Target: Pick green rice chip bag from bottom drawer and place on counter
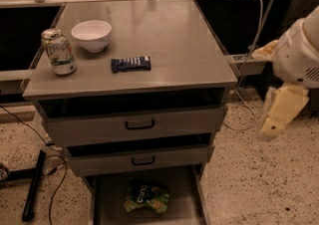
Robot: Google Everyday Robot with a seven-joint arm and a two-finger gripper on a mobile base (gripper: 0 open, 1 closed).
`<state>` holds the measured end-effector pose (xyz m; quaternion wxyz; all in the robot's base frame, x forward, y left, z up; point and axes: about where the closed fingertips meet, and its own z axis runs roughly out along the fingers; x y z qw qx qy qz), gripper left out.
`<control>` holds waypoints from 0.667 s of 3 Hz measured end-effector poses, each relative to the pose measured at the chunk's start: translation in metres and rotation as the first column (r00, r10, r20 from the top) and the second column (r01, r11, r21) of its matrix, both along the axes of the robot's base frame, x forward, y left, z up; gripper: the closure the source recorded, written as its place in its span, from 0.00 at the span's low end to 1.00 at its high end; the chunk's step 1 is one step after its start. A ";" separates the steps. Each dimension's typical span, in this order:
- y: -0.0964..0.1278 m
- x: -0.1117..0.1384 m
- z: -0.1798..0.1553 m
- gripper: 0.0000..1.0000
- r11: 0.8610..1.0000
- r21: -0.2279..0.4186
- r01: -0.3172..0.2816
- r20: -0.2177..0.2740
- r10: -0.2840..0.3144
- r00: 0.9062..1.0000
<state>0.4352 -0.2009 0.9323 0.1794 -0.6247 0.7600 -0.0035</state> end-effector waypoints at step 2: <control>0.024 -0.001 -0.108 0.00 0.986 0.117 -0.121 0.042 0.117 0.992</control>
Offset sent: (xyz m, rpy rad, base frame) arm -0.0001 0.0322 -0.1802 0.2058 -0.0660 0.1736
